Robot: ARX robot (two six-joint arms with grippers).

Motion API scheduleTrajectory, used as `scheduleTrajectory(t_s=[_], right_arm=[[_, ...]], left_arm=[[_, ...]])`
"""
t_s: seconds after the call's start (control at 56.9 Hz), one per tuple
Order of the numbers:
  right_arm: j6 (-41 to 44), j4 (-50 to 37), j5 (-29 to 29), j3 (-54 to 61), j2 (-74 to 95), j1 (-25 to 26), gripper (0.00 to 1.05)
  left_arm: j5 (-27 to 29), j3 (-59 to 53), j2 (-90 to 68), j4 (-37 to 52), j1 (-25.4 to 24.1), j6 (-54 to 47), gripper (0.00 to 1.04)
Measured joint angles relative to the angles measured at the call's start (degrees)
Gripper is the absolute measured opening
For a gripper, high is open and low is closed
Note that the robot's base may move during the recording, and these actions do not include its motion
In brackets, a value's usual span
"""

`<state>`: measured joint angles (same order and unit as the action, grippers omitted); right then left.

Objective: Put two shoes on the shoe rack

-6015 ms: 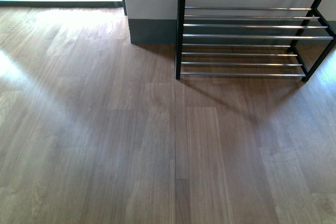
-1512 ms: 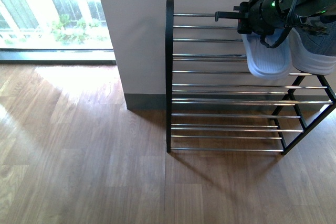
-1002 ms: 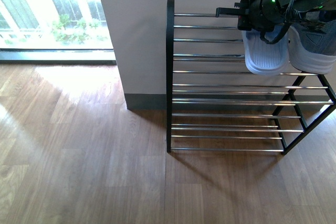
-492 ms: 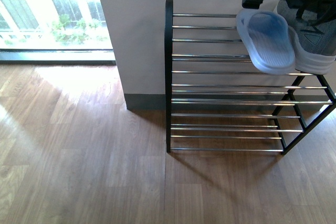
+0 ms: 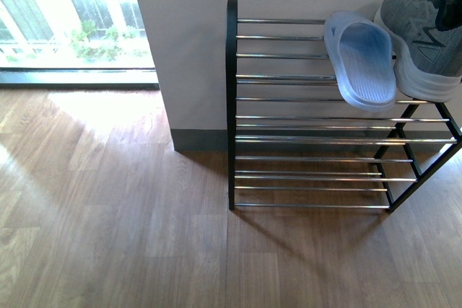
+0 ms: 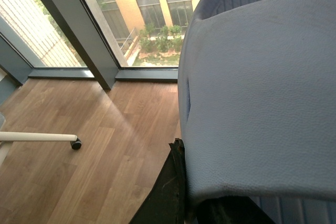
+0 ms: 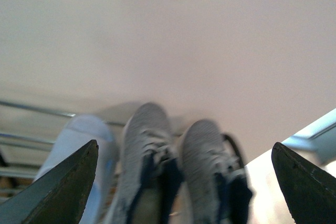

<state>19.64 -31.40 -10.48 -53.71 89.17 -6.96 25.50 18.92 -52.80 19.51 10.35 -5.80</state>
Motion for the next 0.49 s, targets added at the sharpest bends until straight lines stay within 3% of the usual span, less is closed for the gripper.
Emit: scheduleTrajectory(t_s=[0.07,0.158,0.211,0.387,0.492], right_arm=[[-7.2,-9.0,3.9,6.5,-4.0,0.2,0.76],[-12.3,-11.9,4.7,11.5,-5.8,0.4,0.66],[-15.6,-13.8,5.2,17.0,-7.5,1.1,0.54],[-18.5,-17.2,6.1,27.8,-14.3,2.9,0.20],[-18.8,-18.0,7.0,31.3,-17.3,3.2,0.06]], left_arm=[[0.0,0.0,0.0,0.0,0.0,0.0,0.02],[0.0,0.0,0.0,0.0,0.0,0.0,0.02],[0.0,0.0,0.0,0.0,0.0,0.0,0.02],[0.0,0.0,0.0,0.0,0.0,0.0,0.02],[0.0,0.0,0.0,0.0,0.0,0.0,0.02]])
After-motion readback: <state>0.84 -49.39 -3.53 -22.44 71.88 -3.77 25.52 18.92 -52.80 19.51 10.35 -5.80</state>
